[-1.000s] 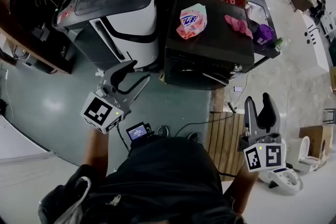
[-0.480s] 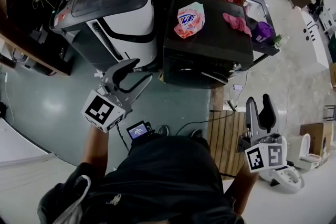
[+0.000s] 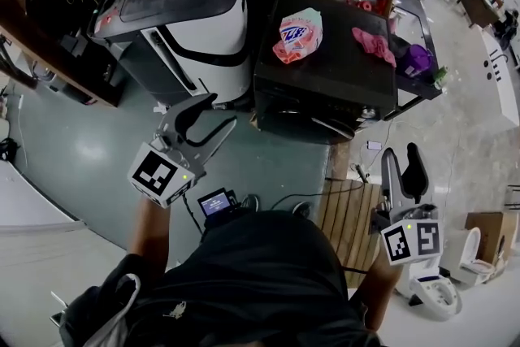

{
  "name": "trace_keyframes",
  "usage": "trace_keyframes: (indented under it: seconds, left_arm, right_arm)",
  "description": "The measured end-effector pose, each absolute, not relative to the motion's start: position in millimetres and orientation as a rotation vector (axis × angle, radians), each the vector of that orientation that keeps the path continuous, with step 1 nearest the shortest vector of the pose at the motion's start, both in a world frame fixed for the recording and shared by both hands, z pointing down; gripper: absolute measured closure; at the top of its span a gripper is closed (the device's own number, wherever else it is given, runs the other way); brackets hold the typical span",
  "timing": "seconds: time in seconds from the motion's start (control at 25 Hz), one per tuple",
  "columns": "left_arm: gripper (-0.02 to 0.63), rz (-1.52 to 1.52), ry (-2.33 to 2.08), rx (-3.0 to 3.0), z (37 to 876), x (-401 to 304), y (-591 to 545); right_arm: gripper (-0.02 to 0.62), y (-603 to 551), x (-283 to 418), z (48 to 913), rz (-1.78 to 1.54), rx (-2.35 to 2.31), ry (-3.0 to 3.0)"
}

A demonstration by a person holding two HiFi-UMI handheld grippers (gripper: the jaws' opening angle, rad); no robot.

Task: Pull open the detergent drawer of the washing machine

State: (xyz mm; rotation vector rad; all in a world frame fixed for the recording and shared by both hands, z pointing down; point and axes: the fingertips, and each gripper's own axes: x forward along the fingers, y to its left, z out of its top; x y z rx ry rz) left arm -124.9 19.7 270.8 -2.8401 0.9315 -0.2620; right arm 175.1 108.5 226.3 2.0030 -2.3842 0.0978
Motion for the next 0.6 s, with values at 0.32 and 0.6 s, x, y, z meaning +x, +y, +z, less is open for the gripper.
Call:
trace_keyframes:
  seconds: [0.32,0.6]
  left_arm:
    - [0.38,-0.289,1.04,-2.808,270,-95,25]
    - [0.38,-0.296,1.136,-2.767,267,-75,28]
  right_arm:
    - [0.38,88,210,226,0.108,1.917,-2.472]
    - [0.38,69,237,225,0.109,1.838,-2.538]
